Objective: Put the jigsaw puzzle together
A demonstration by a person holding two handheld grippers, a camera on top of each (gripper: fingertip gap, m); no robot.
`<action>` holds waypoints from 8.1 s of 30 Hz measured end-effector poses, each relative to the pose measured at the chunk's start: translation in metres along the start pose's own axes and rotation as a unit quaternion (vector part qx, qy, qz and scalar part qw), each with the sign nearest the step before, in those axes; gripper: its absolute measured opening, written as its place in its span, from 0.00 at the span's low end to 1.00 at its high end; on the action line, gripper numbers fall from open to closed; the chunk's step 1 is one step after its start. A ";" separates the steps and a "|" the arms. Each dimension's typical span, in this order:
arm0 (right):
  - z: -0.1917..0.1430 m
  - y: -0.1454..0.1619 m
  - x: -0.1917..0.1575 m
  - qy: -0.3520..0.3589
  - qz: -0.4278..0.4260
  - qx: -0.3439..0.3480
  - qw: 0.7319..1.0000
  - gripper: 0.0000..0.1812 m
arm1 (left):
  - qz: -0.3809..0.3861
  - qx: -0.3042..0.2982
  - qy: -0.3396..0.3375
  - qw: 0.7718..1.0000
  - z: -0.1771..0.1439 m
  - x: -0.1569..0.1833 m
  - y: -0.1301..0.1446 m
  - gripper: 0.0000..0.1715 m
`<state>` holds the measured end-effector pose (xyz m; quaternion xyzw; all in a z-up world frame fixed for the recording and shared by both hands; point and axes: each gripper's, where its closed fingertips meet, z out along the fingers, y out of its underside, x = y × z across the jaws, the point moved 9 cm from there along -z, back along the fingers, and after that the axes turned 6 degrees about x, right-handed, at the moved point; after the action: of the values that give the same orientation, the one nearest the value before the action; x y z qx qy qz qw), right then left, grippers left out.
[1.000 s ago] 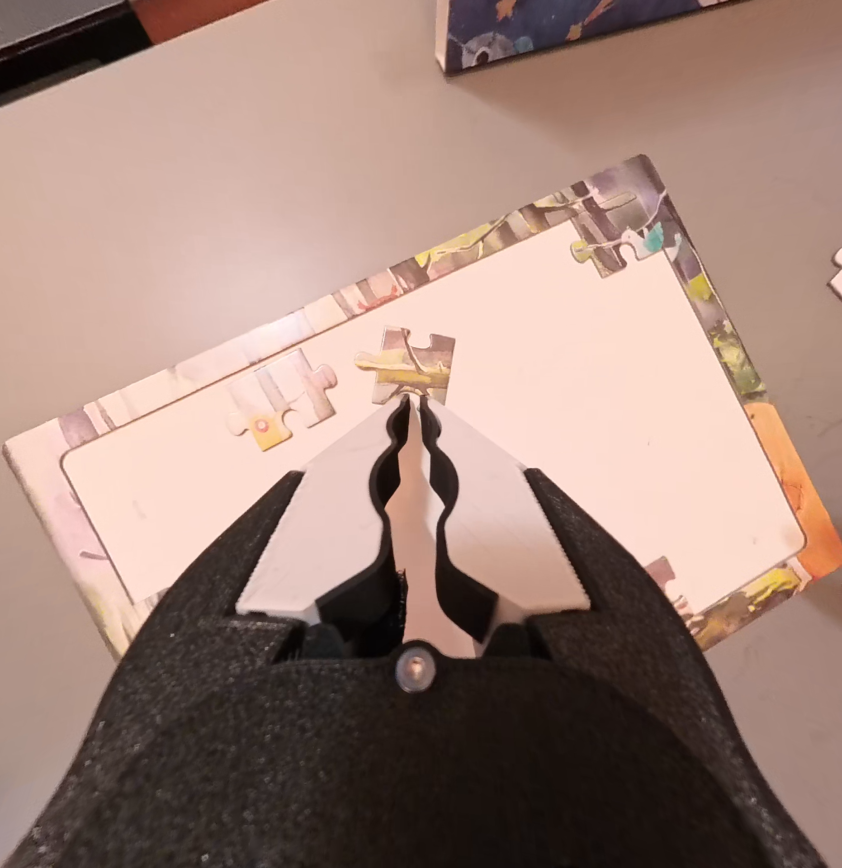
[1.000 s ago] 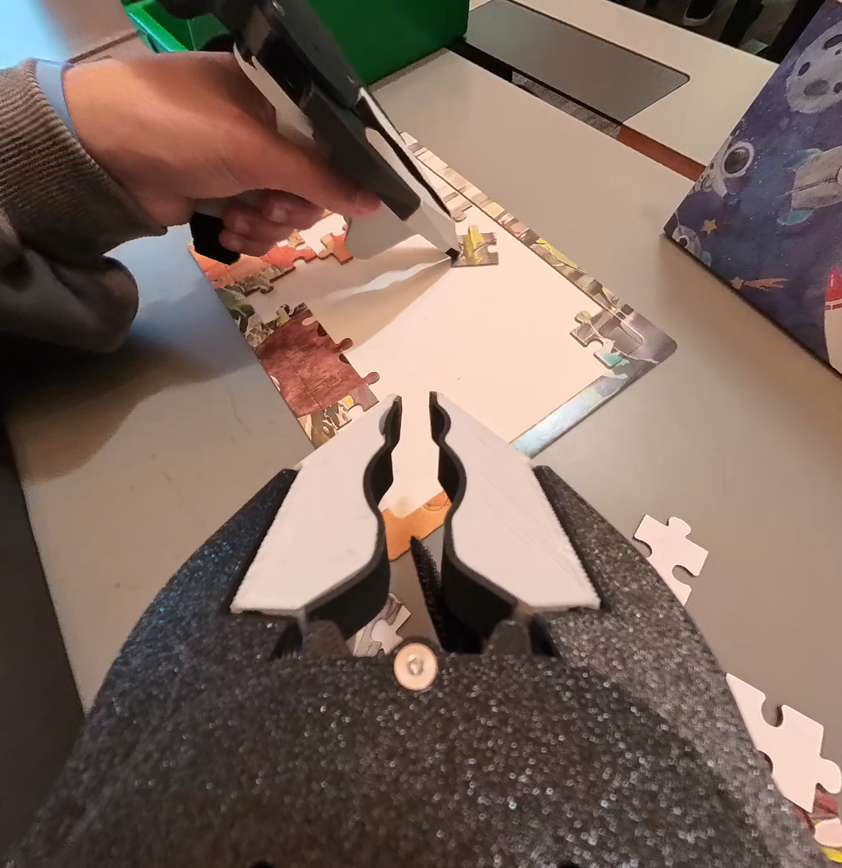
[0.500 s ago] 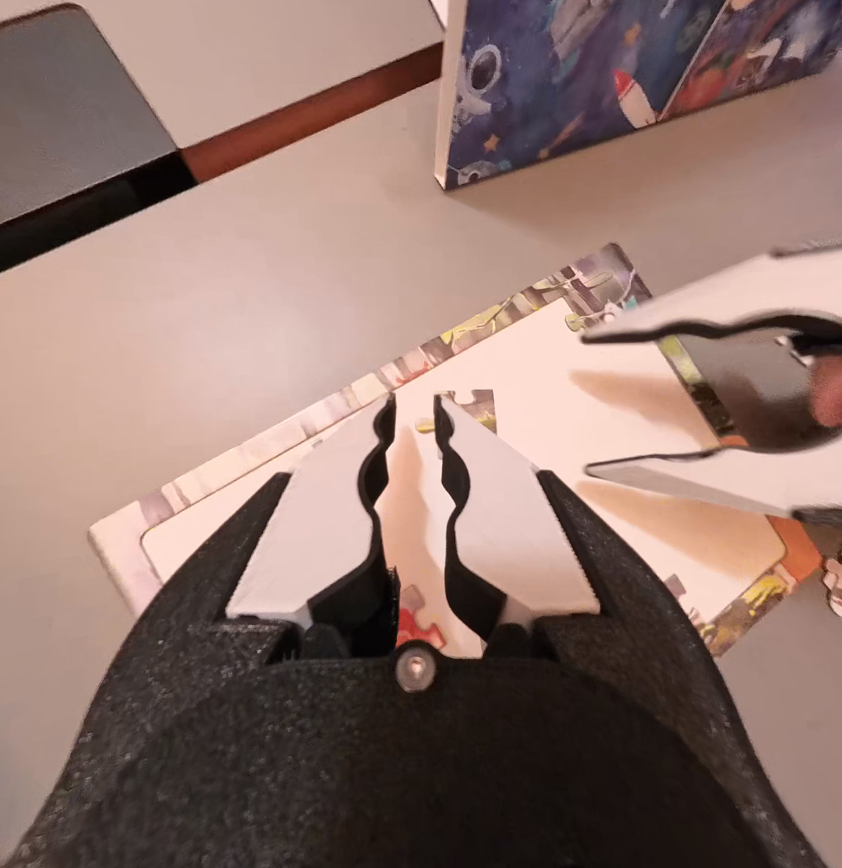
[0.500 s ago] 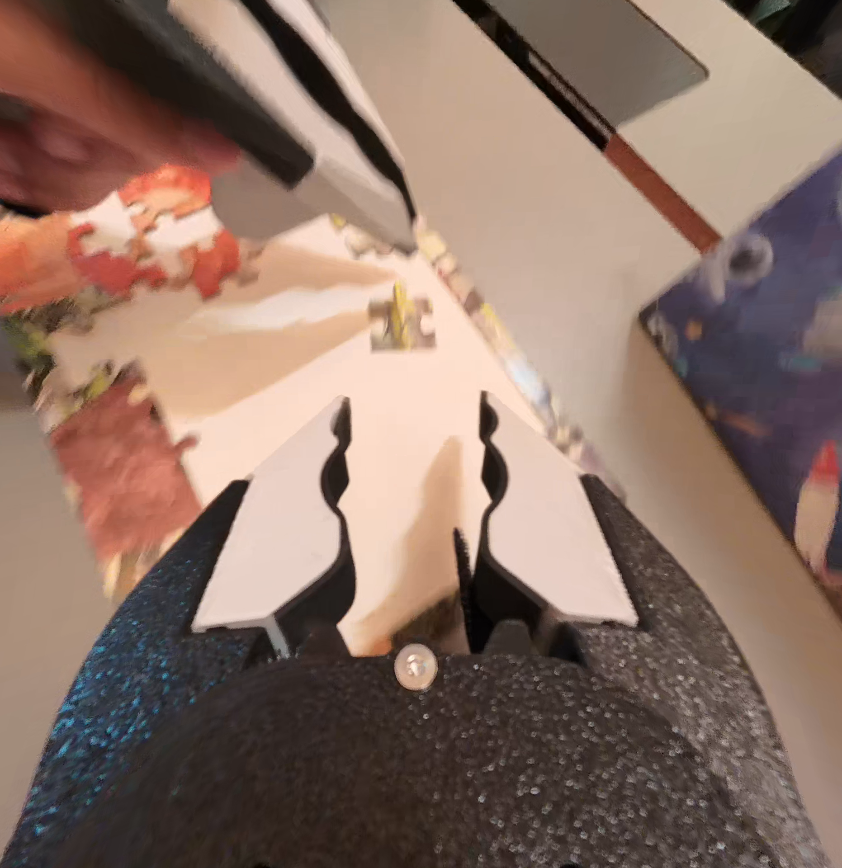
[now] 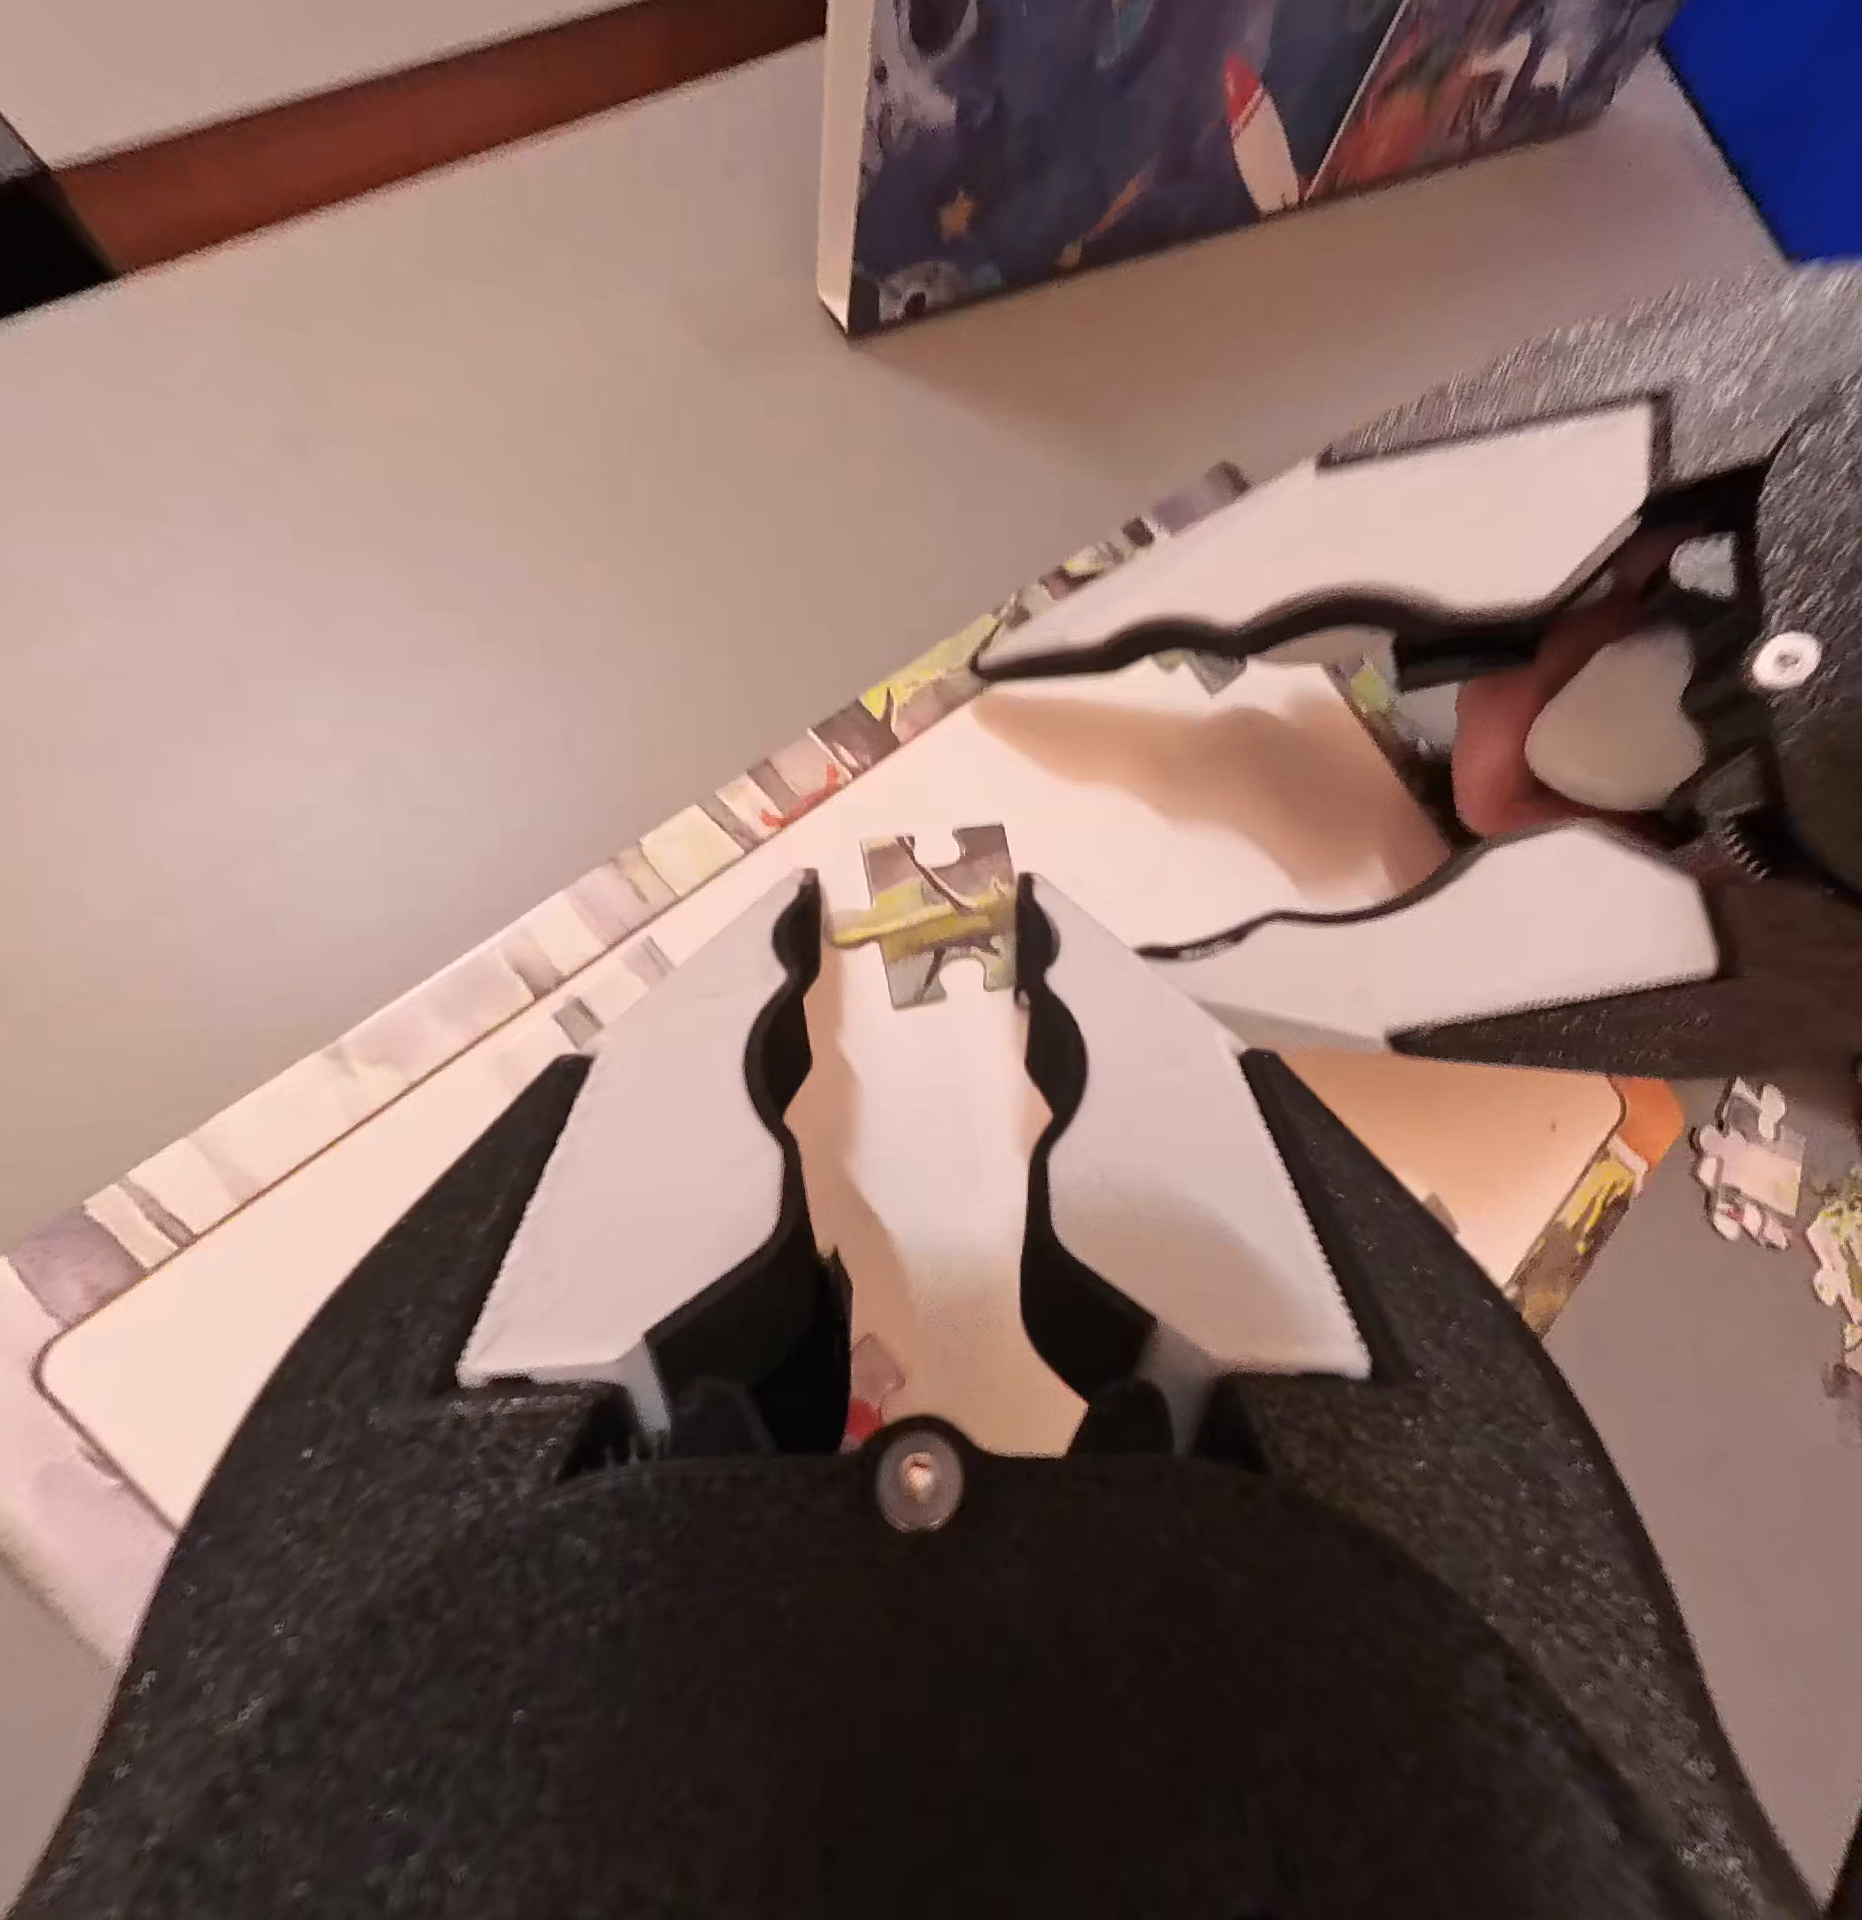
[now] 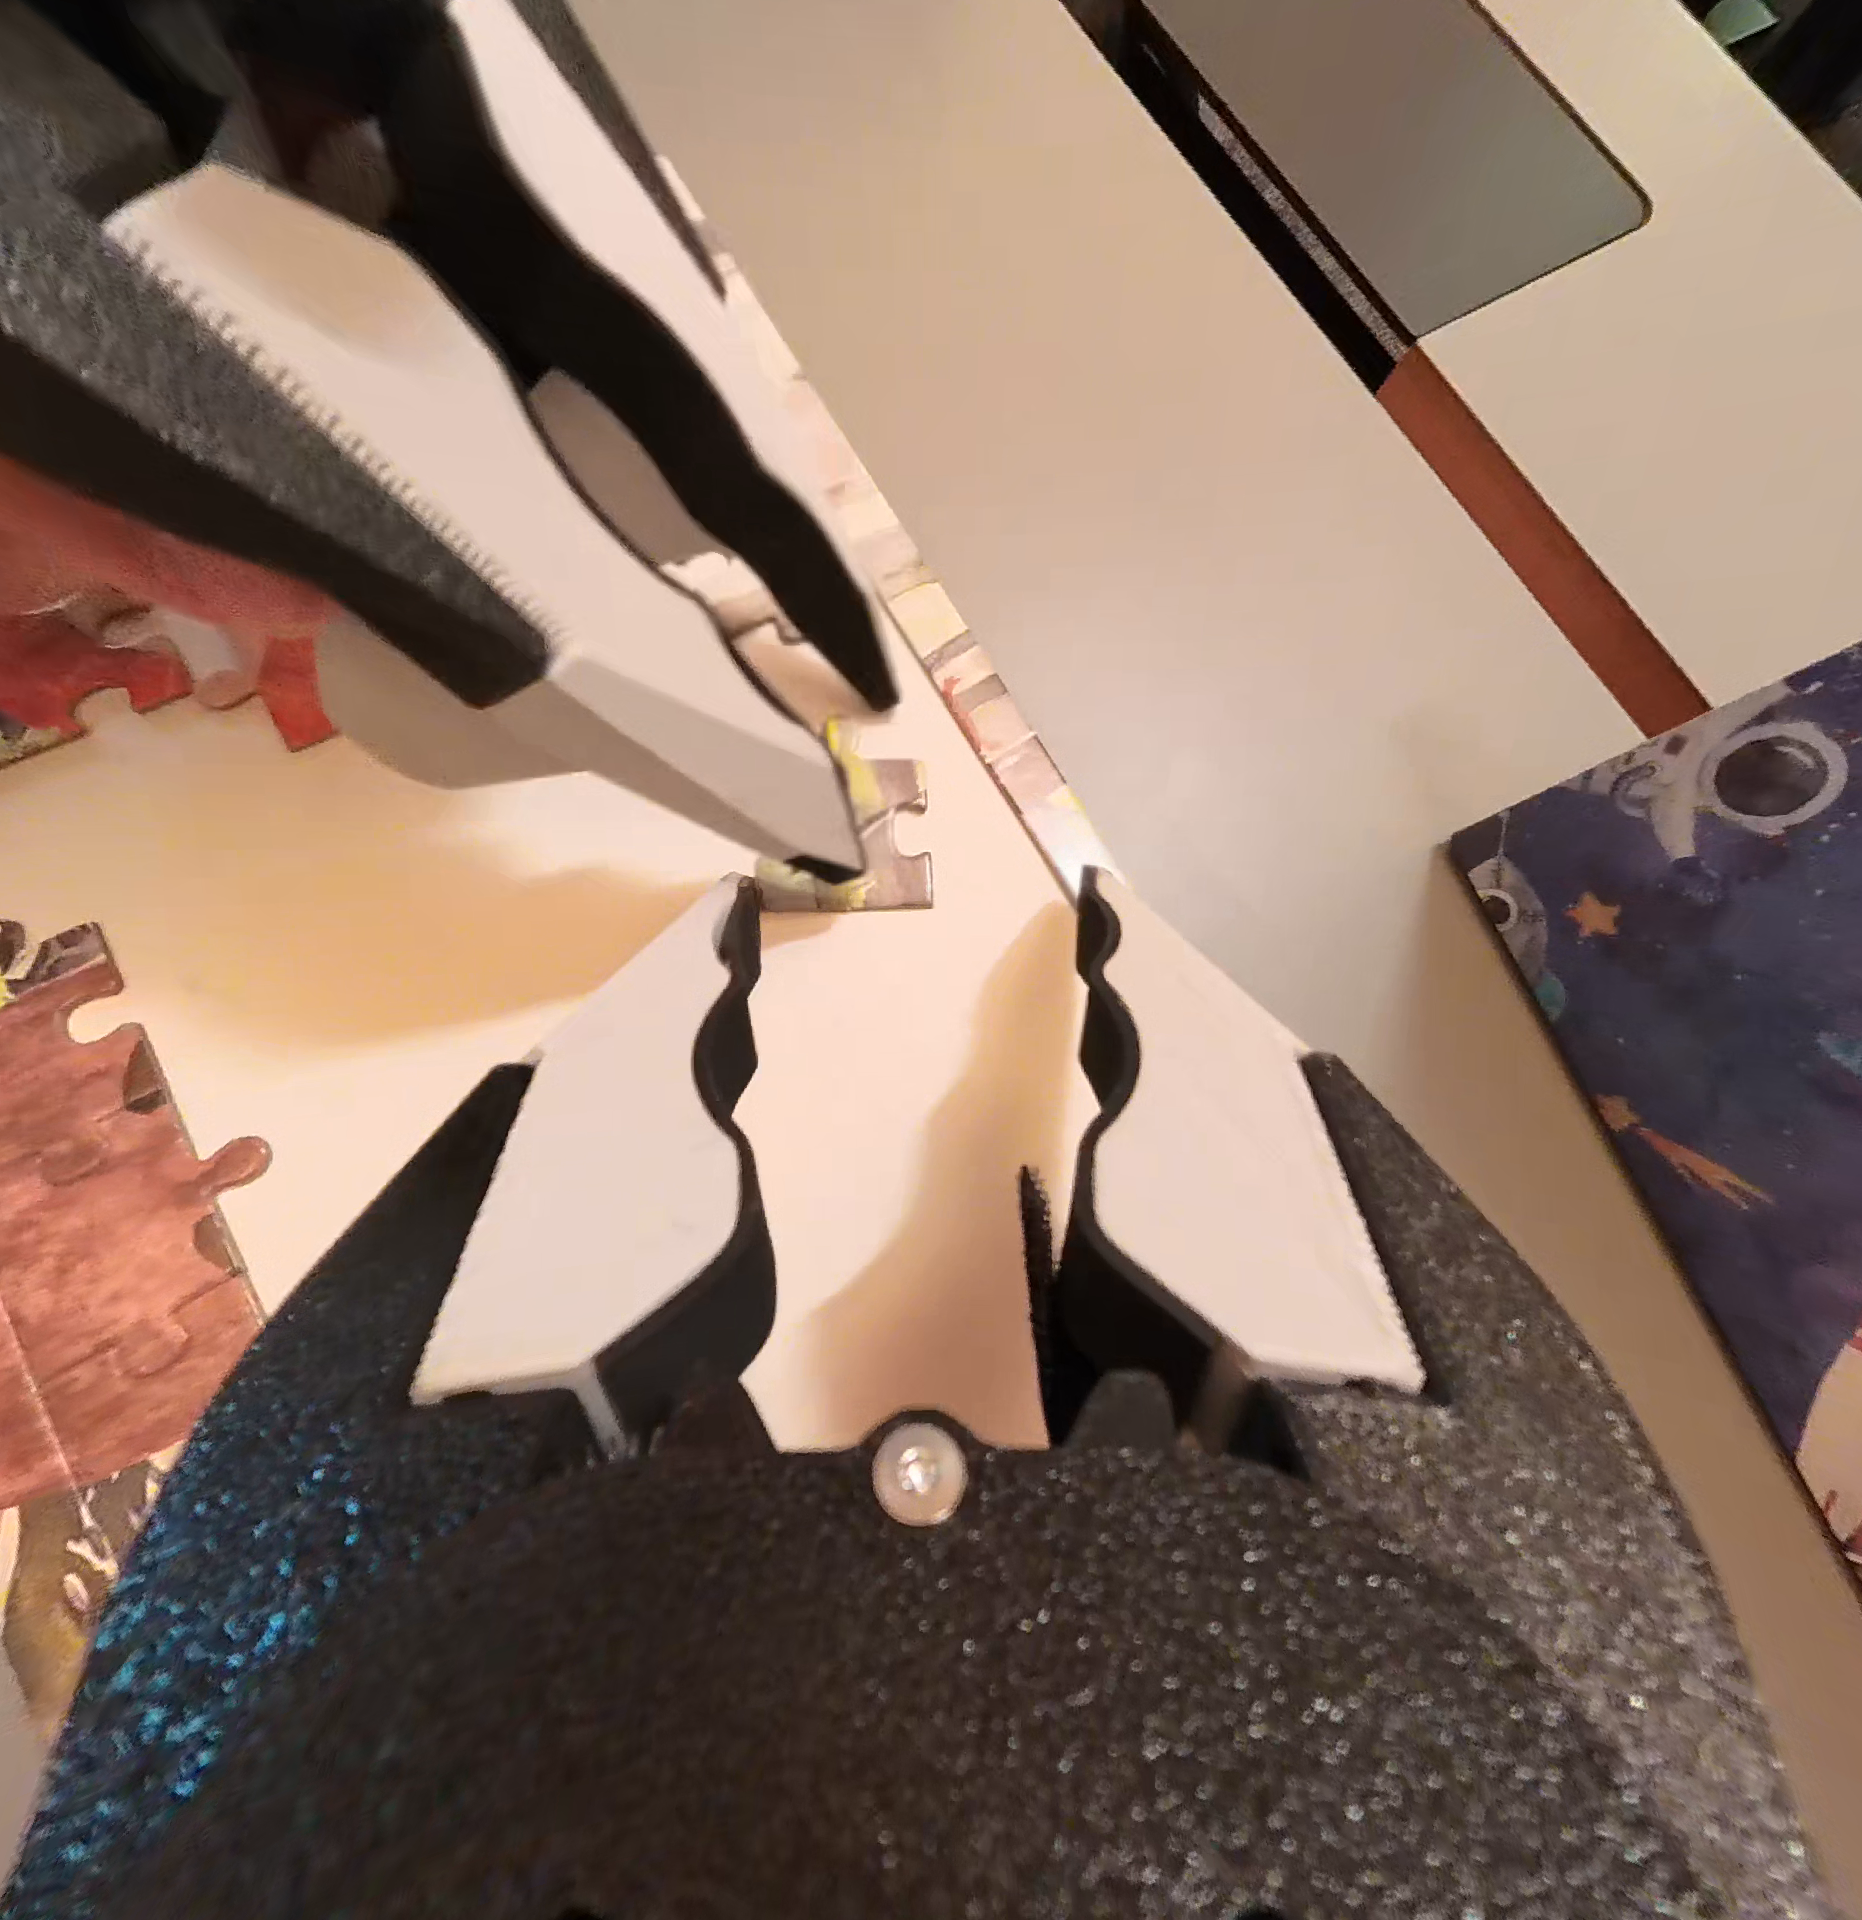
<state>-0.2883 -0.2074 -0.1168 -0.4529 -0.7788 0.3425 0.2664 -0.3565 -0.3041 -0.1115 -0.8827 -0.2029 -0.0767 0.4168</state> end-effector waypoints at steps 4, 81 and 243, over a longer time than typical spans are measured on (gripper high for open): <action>-0.006 0.003 0.011 0.024 -0.002 -0.007 1.000 0.30 | 0.014 -0.014 0.014 1.000 -0.004 0.002 0.007 0.18; 0.004 -0.010 -0.004 -0.074 0.007 0.012 0.997 0.09 | -0.118 0.037 -0.171 0.977 -0.056 -0.072 0.020 0.08; -0.044 0.045 0.077 -0.064 0.098 -0.025 0.993 0.00 | 0.134 -0.080 -0.158 0.975 0.052 0.075 -0.020 0.11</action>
<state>-0.2675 -0.1098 -0.1167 -0.5103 -0.7547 0.3758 0.1698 -0.2985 -0.2302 -0.1078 -0.9334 -0.1395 0.1046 0.3136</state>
